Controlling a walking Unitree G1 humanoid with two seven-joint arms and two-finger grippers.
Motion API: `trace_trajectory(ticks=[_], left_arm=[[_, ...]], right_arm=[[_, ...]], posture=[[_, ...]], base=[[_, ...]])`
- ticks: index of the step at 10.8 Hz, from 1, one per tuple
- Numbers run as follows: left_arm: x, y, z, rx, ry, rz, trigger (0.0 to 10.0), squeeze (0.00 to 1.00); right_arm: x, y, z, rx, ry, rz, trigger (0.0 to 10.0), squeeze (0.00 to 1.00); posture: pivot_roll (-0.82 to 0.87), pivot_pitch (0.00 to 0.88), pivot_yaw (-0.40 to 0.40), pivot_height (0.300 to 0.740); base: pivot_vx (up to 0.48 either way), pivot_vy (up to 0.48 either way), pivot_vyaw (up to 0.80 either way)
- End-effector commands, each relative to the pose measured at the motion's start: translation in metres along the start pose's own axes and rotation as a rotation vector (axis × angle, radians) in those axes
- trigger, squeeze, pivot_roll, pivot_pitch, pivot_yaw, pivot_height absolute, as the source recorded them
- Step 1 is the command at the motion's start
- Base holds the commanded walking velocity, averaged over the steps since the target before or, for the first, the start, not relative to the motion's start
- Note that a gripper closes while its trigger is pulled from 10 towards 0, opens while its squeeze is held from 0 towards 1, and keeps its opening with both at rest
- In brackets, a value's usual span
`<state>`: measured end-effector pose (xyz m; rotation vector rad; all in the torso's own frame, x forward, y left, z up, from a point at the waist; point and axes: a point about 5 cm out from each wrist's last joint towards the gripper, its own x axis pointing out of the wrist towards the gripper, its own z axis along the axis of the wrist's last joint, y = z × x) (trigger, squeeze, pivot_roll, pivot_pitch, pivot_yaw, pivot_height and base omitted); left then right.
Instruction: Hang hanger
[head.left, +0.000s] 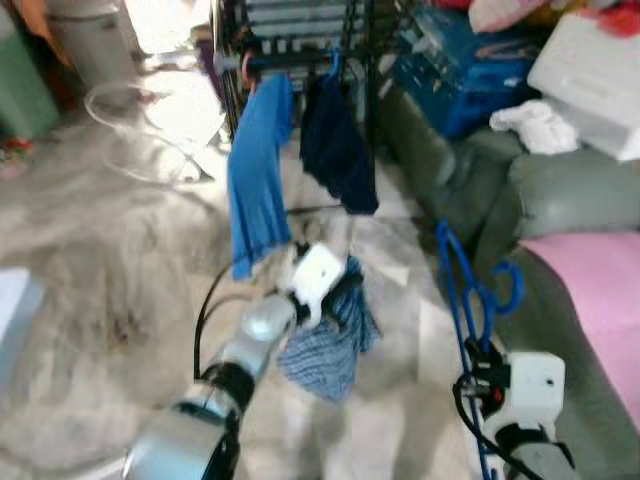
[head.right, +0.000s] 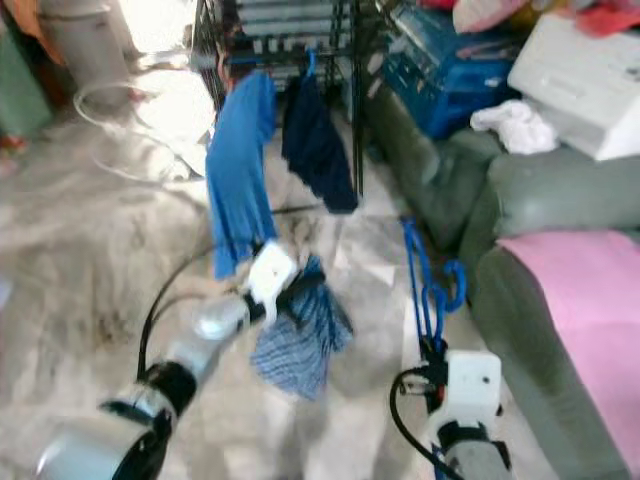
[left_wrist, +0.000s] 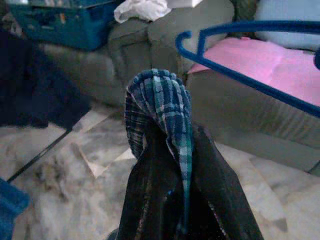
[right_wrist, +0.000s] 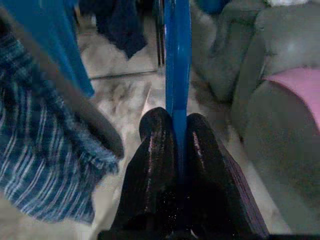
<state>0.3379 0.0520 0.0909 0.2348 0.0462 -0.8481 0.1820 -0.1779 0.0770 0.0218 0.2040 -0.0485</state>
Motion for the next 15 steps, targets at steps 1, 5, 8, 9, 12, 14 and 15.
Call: trace_trajectory(ticks=[1, 5, 8, 9, 12, 14, 15], left_arm=[[-0.003, 0.003, -0.001, 0.01, 0.001, 0.003, 10.0, 0.0], [-0.001, -0.002, 0.007, 0.017, -0.059, -0.052, 10.0, 0.0], [0.001, 0.006, 0.029, 0.156, -0.145, -0.111, 10.0, 0.0], [0.001, 0.011, 0.036, 0.227, -0.146, -0.117, 10.0, 0.0], [-0.004, 0.027, 0.056, 0.443, -0.178, -0.172, 10.0, 0.0], [-0.008, 0.02, 0.058, 0.527, -0.213, -0.294, 10.0, 0.0], [-0.014, 0.01, 0.059, 0.62, -0.257, -0.432, 10.0, 0.0]], right_arm=[[0.001, 0.001, 0.004, -0.002, -0.021, 0.001, 0.0, 0.0], [0.0, -0.002, 0.003, -0.025, -0.018, 0.016, 0.0, 0.0], [-0.026, -0.019, 0.004, -0.12, 0.064, 0.259, 0.0, 0.0], [-0.036, -0.03, 0.006, -0.154, 0.103, 0.316, 0.0, 0.0], [-0.062, -0.047, 0.023, -0.187, 0.173, 0.493, 0.0, 0.0], [-0.065, -0.041, 0.021, -0.169, 0.193, 0.538, 0.0, 0.0], [-0.065, -0.038, 0.019, -0.156, 0.209, 0.56, 0.0, 0.0]], posture=[[-0.07, 0.075, 0.01, 0.74], [-0.07, 0.076, 0.01, 0.74], [-0.08, 0.084, 0.005, 0.74], [-0.08, 0.086, 0.004, 0.74], [-0.08, 0.087, 0.01, 0.74], [-0.08, 0.089, 0.012, 0.74], [-0.08, 0.089, 0.014, 0.74]], base=[[0.0, 0.0, 0.0], [0.0, 0.0, 0.0], [0.0, 0.0, 0.0], [0.0, 0.0, 0.0], [0.0, 0.0, 0.0], [0.0, 0.0, 0.0], [0.0, 0.0, 0.0]])
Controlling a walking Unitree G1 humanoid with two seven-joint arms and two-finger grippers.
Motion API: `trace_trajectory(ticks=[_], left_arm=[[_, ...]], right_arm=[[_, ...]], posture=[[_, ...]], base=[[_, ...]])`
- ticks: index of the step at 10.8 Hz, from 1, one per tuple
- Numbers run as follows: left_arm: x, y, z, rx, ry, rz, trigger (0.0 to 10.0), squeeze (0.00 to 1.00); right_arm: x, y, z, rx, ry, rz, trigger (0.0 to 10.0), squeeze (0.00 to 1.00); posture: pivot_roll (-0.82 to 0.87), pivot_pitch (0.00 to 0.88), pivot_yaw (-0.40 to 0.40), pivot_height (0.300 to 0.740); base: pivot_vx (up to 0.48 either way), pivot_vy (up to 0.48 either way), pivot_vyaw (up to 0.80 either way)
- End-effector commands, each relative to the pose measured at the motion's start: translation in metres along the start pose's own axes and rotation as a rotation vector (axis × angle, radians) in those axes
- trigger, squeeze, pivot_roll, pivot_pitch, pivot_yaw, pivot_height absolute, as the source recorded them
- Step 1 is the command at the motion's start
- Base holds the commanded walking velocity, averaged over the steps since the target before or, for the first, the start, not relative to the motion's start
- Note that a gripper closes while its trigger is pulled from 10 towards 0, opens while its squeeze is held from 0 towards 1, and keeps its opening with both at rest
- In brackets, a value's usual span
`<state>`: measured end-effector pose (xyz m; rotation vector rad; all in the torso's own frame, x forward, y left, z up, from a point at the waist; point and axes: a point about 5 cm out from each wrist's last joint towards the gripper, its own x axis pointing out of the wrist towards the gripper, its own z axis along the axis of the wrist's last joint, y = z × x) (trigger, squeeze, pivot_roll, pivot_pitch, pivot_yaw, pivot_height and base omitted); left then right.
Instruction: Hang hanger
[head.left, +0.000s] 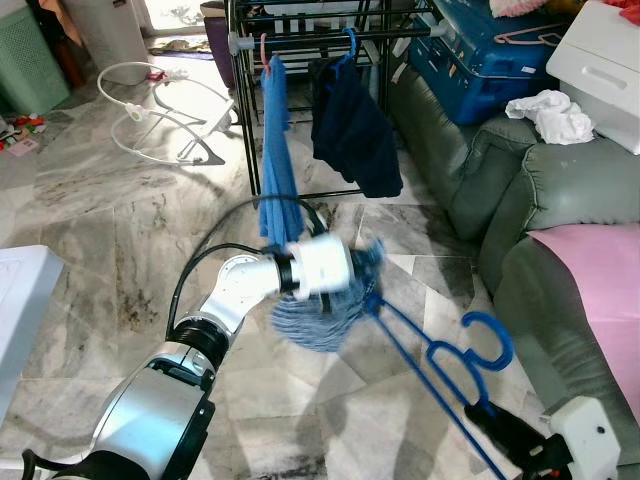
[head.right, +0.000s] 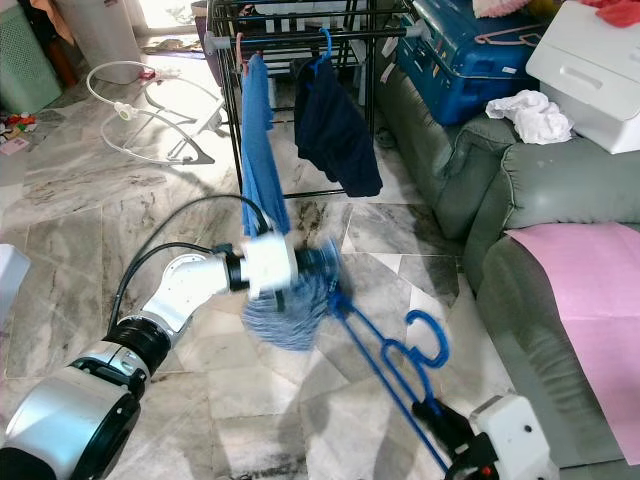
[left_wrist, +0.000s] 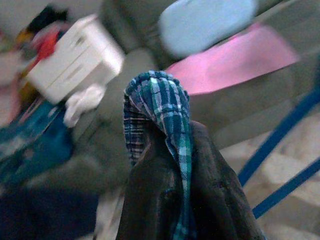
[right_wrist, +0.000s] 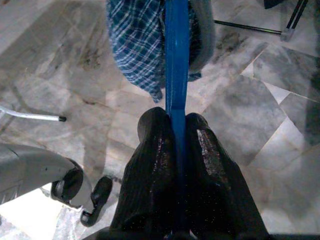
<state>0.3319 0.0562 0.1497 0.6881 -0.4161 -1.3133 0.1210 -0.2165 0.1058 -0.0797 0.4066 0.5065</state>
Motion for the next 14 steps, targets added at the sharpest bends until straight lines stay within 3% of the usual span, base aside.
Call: trace_trajectory(ticks=[1, 4, 6, 8, 10, 11, 14], left_arm=[[-0.002, -0.003, 0.006, 0.063, -0.049, -0.076, 10.0, 0.0], [-0.009, -0.01, 0.009, 0.112, -0.085, -0.182, 10.0, 0.0], [-0.015, -0.002, 0.008, 0.164, -0.056, -0.176, 10.0, 0.0], [-0.016, 0.001, 0.007, 0.153, -0.046, -0.164, 10.0, 0.0], [-0.011, 0.001, 0.015, 0.191, -0.106, -0.14, 10.0, 0.0], [-0.007, 0.002, 0.017, 0.166, -0.134, -0.126, 10.0, 0.0], [0.0, -0.006, 0.026, 0.093, -0.255, -0.147, 10.0, 0.0]], right_arm=[[0.0, 0.004, 0.001, 0.006, 0.0, 0.03, 0.0, 0.0], [0.002, 0.006, -0.001, 0.025, -0.001, 0.035, 0.0, 0.0], [0.003, 0.013, -0.003, 0.042, 0.006, 0.062, 0.0, 0.0], [0.0, 0.016, -0.004, 0.06, 0.011, 0.074, 0.0, 0.0], [-0.003, 0.029, -0.02, 0.185, 0.049, 0.177, 0.0, 0.0], [-0.002, 0.034, -0.034, 0.235, 0.093, 0.211, 0.0, 0.0], [0.016, 0.026, -0.056, 0.335, 0.097, 0.163, 0.0, 0.0]], posture=[[-0.08, 0.09, 0.017, 0.74], [-0.08, 0.091, 0.021, 0.74], [-0.08, 0.096, 0.021, 0.74], [-0.09, 0.1, 0.017, 0.74], [-0.09, 0.101, 0.016, 0.74], [-0.09, 0.103, 0.018, 0.74], [-0.07, 0.109, 0.012, 0.74]], base=[[0.0, 0.0, 0.0], [0.0, 0.0, 0.0], [0.0, 0.0, 0.0], [0.0, 0.0, 0.0], [0.0, 0.0, 0.0], [0.0, 0.0, 0.0], [0.0, 0.0, 0.0]])
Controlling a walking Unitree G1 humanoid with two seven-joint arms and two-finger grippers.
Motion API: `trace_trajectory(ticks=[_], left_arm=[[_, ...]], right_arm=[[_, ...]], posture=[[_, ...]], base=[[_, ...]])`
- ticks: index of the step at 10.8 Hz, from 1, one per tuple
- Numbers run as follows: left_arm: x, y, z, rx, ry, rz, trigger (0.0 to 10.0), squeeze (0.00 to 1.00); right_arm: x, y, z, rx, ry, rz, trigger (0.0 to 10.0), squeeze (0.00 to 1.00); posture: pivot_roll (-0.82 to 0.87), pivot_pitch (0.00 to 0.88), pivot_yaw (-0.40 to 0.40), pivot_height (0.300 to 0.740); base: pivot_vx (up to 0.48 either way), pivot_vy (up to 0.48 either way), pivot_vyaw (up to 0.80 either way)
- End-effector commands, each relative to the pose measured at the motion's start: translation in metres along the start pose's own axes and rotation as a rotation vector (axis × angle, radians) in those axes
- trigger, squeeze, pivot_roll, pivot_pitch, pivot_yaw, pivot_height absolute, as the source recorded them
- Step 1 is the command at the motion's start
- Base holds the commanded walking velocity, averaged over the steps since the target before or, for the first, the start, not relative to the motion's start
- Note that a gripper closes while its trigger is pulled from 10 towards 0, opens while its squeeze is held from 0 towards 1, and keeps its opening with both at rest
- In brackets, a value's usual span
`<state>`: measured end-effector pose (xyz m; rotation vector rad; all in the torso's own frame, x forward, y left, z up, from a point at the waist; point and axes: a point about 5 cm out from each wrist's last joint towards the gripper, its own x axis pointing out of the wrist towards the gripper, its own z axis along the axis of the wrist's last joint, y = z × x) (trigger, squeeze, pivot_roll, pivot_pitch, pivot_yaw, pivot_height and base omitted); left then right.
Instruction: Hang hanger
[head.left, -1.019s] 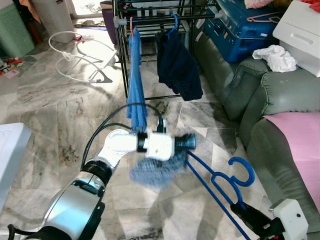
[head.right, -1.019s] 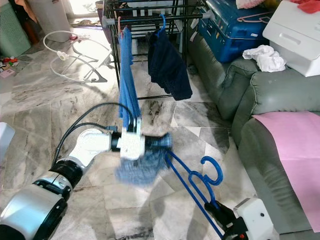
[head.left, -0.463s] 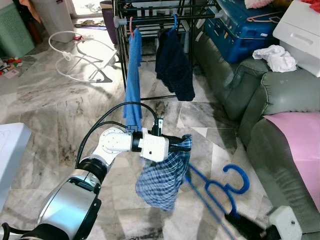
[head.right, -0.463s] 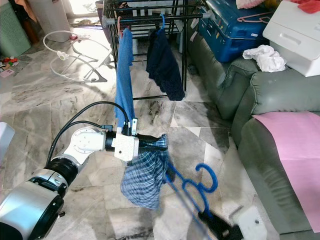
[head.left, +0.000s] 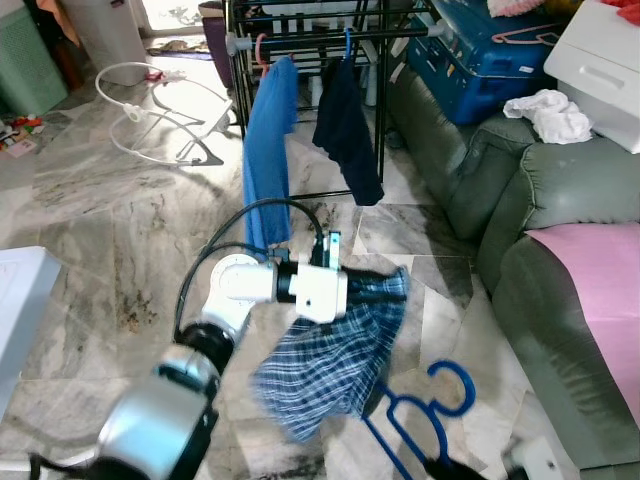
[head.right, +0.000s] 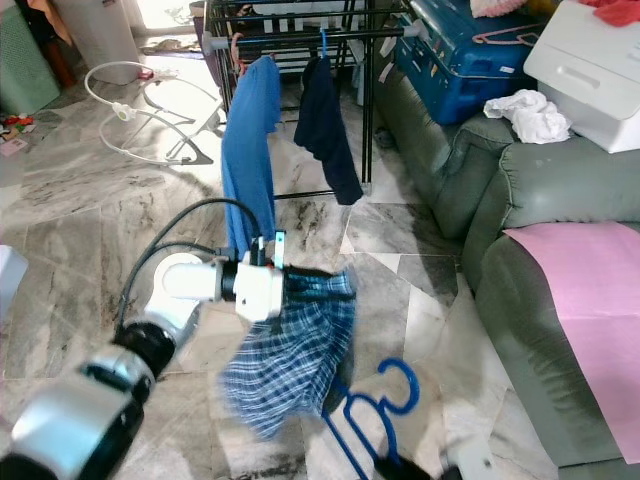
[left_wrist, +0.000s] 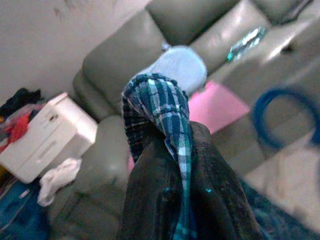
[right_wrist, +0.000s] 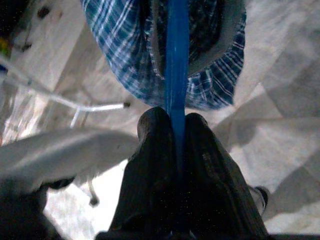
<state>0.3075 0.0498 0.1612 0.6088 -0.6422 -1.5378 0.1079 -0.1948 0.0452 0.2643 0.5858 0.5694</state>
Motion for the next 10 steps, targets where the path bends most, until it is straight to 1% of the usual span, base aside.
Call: trace_trajectory(ticks=[1, 2, 3, 4, 5, 6, 7, 8, 9, 10], left_arm=[[0.003, 0.001, 0.006, 0.011, -0.039, -0.017, 10.0, 0.0], [0.007, 0.001, 0.014, 0.013, -0.095, -0.006, 10.0, 0.0], [0.007, 0.003, 0.016, 0.004, -0.115, -0.001, 10.0, 0.0], [0.005, 0.006, 0.016, -0.004, -0.114, 0.018, 10.0, 0.0], [0.002, 0.005, 0.015, -0.013, -0.105, 0.019, 10.0, 0.0], [-0.007, -0.006, 0.007, -0.049, -0.057, 0.015, 10.0, 0.0], [-0.012, -0.016, 0.002, -0.063, -0.023, 0.006, 10.0, 0.0], [-0.016, -0.032, -0.008, -0.117, 0.032, 0.015, 10.0, 0.0], [-0.017, -0.039, -0.012, -0.138, 0.051, 0.016, 10.0, 0.0], [-0.015, -0.051, -0.018, -0.168, 0.083, 0.021, 10.0, 0.0]], right_arm=[[0.002, -0.003, -0.002, 0.027, -0.019, -0.007, 0.0, 0.0], [0.01, -0.009, -0.004, 0.067, -0.041, -0.022, 0.0, 0.0], [0.012, -0.015, -0.003, 0.087, -0.063, -0.054, 0.0, 0.0], [0.011, -0.025, 0.0, 0.109, -0.098, -0.125, 0.0, 0.0], [0.008, -0.037, 0.004, 0.137, -0.152, -0.205, 0.0, 0.0], [-0.006, -0.064, 0.014, 0.196, -0.276, -0.387, 0.0, 0.0], [-0.015, -0.074, 0.024, 0.213, -0.348, -0.454, 0.0, 0.0], [-0.026, -0.083, 0.059, 0.234, -0.526, -0.544, 0.0, 0.0], [-0.024, -0.079, 0.079, 0.215, -0.592, -0.534, 0.0, 0.0], [-0.015, -0.066, 0.116, 0.172, -0.7, -0.481, 0.0, 0.0]], posture=[[-0.06, 0.109, 0.008, 0.74], [-0.05, 0.111, 0.002, 0.74], [-0.05, 0.111, -0.002, 0.74], [-0.04, 0.112, -0.006, 0.74], [-0.04, 0.112, -0.008, 0.74], [-0.04, 0.113, -0.01, 0.74], [-0.05, 0.114, -0.009, 0.74], [-0.05, 0.113, -0.006, 0.74], [-0.06, 0.11, -0.003, 0.74], [-0.07, 0.106, 0.003, 0.74]], base=[[0.0, 0.0, 0.0], [0.0, 0.0, 0.0], [0.0, 0.0, 0.0], [0.0, 0.0, 0.0], [0.0, 0.0, 0.0], [0.0, 0.0, 0.0], [0.0, 0.0, 0.0], [0.0, 0.0, 0.0], [0.0, 0.0, 0.0], [0.0, 0.0, 0.0]])
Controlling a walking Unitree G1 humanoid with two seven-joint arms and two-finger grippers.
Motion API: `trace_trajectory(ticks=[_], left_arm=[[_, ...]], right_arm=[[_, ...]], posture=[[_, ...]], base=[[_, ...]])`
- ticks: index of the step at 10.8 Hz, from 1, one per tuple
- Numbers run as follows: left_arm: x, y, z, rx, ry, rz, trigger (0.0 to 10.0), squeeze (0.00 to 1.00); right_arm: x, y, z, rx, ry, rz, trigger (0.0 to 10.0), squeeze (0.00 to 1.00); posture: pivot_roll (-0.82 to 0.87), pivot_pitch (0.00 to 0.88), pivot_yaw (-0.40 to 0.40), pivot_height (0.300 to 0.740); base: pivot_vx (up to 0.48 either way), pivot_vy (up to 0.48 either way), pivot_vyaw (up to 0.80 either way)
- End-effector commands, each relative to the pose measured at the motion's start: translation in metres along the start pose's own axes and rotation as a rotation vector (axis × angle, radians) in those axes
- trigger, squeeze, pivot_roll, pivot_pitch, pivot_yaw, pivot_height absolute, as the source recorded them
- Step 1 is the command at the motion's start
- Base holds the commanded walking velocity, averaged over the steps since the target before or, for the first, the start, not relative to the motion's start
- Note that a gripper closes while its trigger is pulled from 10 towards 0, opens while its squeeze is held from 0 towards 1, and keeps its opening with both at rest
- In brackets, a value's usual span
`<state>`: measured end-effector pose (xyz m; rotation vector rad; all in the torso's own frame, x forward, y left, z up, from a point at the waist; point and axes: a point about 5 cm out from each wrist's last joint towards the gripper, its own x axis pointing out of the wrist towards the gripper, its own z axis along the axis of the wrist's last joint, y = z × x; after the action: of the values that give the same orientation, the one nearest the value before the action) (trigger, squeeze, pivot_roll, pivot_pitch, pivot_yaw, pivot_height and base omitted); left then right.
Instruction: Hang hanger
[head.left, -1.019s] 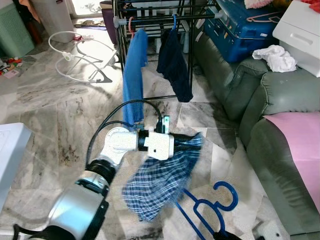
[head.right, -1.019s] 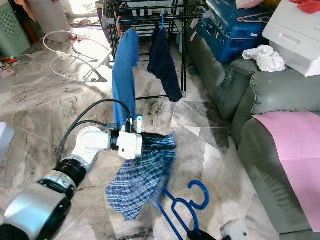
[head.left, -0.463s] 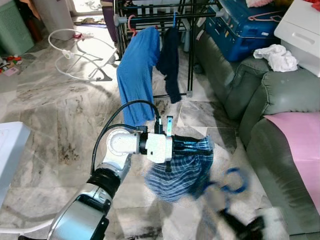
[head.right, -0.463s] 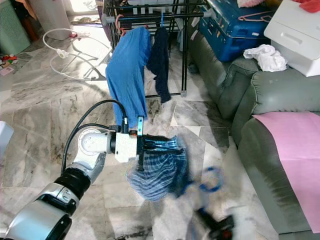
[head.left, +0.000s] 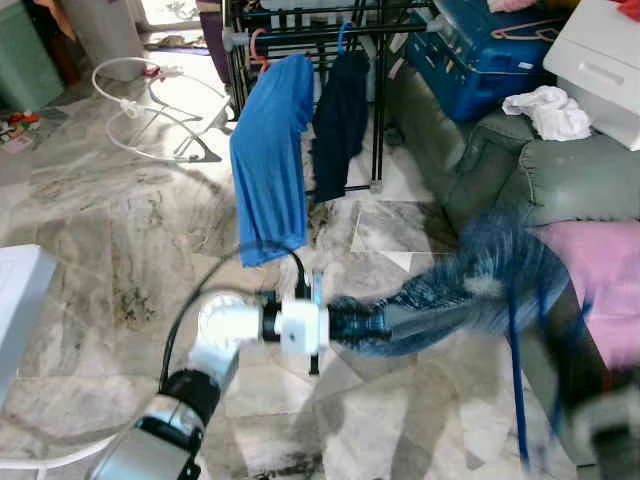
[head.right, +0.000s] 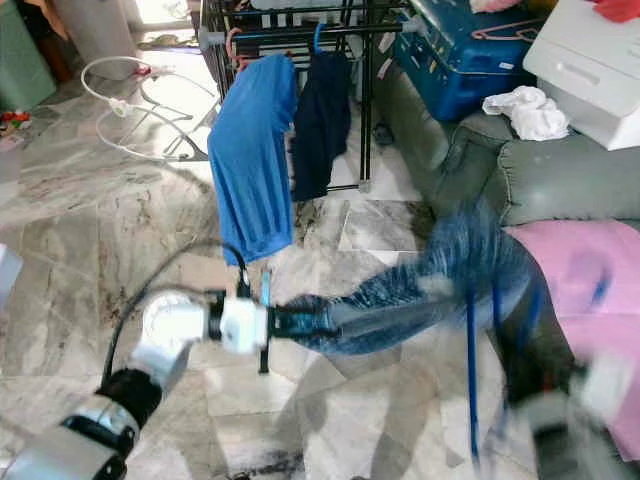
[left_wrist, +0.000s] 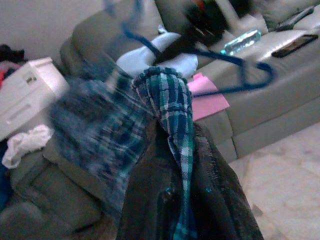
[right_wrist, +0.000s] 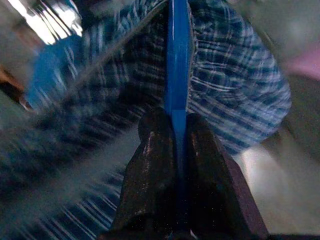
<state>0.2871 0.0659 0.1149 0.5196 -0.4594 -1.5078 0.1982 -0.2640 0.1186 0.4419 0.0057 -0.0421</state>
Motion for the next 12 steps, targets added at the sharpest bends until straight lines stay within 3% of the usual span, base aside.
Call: trace_trajectory(ticks=[1, 2, 3, 5, 6, 7, 8, 9, 10, 12], left_arm=[[0.002, -0.008, -0.004, -0.005, 0.025, -0.021, 10.0, 0.0], [0.011, -0.015, -0.009, -0.032, 0.044, -0.002, 10.0, 0.0], [0.019, -0.019, -0.009, -0.045, 0.032, 0.018, 10.0, 0.0], [0.035, -0.018, -0.005, -0.059, 0.0, 0.082, 10.0, 0.0], [0.04, -0.015, -0.003, -0.046, -0.005, 0.121, 10.0, 0.0], [0.042, -0.015, -0.003, -0.04, -0.002, 0.141, 10.0, 0.0], [0.042, -0.015, -0.003, -0.044, -0.001, 0.148, 10.0, 0.0], [0.042, -0.017, -0.004, -0.051, 0.002, 0.142, 10.0, 0.0], [0.043, -0.018, -0.004, -0.051, 0.0, 0.137, 10.0, 0.0], [0.044, -0.024, -0.01, -0.094, 0.038, 0.121, 10.0, 0.0]], right_arm=[[0.007, 0.014, 0.012, 0.013, -0.052, 0.032, 0.0, 0.0], [0.029, 0.044, 0.028, 0.06, -0.126, 0.117, 0.0, 0.0], [0.04, 0.061, 0.034, 0.104, -0.152, 0.155, 0.0, 0.0], [0.054, 0.09, 0.025, 0.127, -0.108, 0.205, 0.0, 0.0], [0.061, 0.083, 0.018, 0.171, -0.111, 0.084, 0.0, 0.0], [0.065, 0.071, 0.014, 0.296, -0.126, -0.049, 0.0, 0.0], [0.066, 0.068, 0.012, 0.321, -0.124, -0.074, 0.0, 0.0], [0.067, 0.07, 0.011, 0.295, -0.133, -0.055, 0.0, 0.0], [0.069, 0.059, 0.02, 0.238, -0.187, -0.096, 0.0, 0.0], [0.075, 0.059, 0.029, 0.038, -0.187, -0.06, 0.0, 0.0]], posture=[[-0.07, 0.106, 0.004, 0.74], [-0.07, 0.1, 0.008, 0.74], [-0.07, 0.096, 0.004, 0.74], [-0.07, 0.09, -0.002, 0.74], [-0.06, 0.086, -0.006, 0.74], [-0.06, 0.086, -0.005, 0.74], [-0.06, 0.087, -0.003, 0.74], [-0.06, 0.086, -0.002, 0.74], [-0.07, 0.086, -0.001, 0.74], [-0.07, 0.082, -0.001, 0.74]], base=[[0.0, 0.0, 0.0], [0.0, 0.0, 0.0], [0.0, 0.0, 0.0], [0.0, 0.0, 0.0], [0.0, 0.0, 0.0], [0.0, 0.0, 0.0], [0.0, 0.0, 0.0], [0.0, 0.0, 0.0], [0.0, 0.0, 0.0], [0.0, 0.0, 0.0]])
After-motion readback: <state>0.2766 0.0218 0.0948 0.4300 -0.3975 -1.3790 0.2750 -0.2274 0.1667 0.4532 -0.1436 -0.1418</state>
